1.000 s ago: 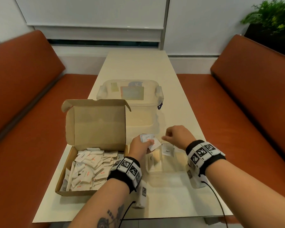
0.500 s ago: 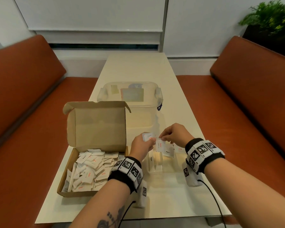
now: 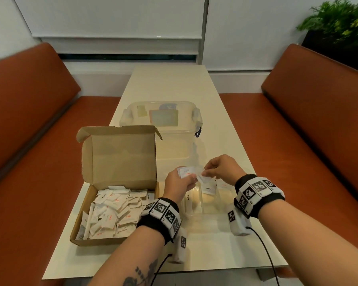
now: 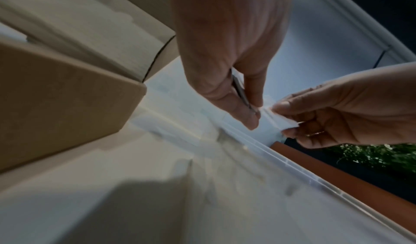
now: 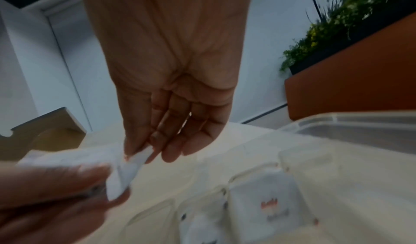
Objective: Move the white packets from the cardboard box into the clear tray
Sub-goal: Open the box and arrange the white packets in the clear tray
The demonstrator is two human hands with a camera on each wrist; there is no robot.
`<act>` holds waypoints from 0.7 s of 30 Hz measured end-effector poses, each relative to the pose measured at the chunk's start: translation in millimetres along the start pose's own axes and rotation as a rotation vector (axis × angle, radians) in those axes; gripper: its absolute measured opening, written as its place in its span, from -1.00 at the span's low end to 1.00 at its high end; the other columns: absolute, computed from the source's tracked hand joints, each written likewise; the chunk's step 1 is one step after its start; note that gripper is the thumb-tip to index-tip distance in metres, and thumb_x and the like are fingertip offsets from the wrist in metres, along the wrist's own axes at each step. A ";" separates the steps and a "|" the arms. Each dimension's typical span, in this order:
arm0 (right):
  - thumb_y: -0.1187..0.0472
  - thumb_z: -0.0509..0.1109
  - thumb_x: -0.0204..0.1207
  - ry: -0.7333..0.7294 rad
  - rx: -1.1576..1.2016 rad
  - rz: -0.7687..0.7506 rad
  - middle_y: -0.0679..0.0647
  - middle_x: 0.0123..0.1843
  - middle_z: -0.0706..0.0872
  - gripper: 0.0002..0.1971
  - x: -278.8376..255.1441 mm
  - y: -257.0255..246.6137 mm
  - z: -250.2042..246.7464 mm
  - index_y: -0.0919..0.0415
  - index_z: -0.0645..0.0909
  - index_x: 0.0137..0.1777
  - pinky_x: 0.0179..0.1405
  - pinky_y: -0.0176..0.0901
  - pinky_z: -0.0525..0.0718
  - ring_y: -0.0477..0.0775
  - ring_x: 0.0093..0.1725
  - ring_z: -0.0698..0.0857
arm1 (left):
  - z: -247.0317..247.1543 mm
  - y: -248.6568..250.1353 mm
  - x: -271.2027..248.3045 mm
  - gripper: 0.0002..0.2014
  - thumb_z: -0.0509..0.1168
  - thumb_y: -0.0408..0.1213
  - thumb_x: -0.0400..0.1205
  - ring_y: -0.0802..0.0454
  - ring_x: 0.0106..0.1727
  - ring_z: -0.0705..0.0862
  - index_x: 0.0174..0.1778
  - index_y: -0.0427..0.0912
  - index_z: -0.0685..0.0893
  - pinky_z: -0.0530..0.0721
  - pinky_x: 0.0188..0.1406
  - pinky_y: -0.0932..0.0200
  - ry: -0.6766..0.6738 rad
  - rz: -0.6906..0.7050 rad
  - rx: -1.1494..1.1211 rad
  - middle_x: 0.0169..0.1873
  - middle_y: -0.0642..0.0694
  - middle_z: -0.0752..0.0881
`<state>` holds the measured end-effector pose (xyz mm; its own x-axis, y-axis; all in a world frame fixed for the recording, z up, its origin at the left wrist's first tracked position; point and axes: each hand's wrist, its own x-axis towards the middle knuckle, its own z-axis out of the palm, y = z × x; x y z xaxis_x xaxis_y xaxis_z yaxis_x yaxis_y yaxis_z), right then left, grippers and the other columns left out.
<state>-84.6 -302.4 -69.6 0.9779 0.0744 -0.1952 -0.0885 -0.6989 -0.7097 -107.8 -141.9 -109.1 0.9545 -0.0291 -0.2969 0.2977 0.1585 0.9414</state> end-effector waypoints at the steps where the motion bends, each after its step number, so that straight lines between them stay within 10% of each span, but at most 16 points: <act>1: 0.20 0.57 0.39 0.021 -0.070 0.005 -0.05 -0.36 0.72 -0.92 1.0 1.8 -5.0 0.19 0.75 -0.20 -0.40 -0.47 0.49 -0.20 -0.37 0.63 | -1.0 -1.0 -0.2 -0.80 0.41 -0.53 0.53 -0.16 -0.01 0.74 -0.02 -0.22 0.62 0.76 0.01 0.08 0.007 -0.010 -0.012 -0.03 -0.33 0.72; 8: 0.26 0.38 0.52 -0.009 -0.679 0.115 0.15 -0.01 0.78 -0.85 -0.7 16.9 -24.2 0.24 0.75 -0.01 -0.02 -0.11 0.72 0.16 -0.02 0.74 | -7.8 -4.2 -1.7 -0.79 0.45 -0.52 0.50 -0.05 -0.14 0.74 -0.13 -0.13 0.62 0.76 -0.06 0.16 0.039 -0.044 -0.059 -0.18 -0.20 0.73; 21: 0.47 0.19 0.54 -0.153 -0.880 0.089 0.24 0.12 0.73 -0.73 10.2 17.2 -0.5 0.35 0.67 0.12 0.04 -0.13 0.64 0.18 -0.02 0.69 | -11.0 -5.8 0.6 -0.80 0.44 -0.53 0.50 0.00 -0.19 0.74 -0.10 -0.18 0.63 0.76 -0.09 0.20 0.007 -0.040 -0.006 -0.20 -0.16 0.72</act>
<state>-76.1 -314.1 -83.4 0.9328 0.0442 -0.3578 0.0762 -0.9942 0.0756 -109.2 -132.0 -116.5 0.9417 -0.0288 -0.3352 0.3352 0.1633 0.9279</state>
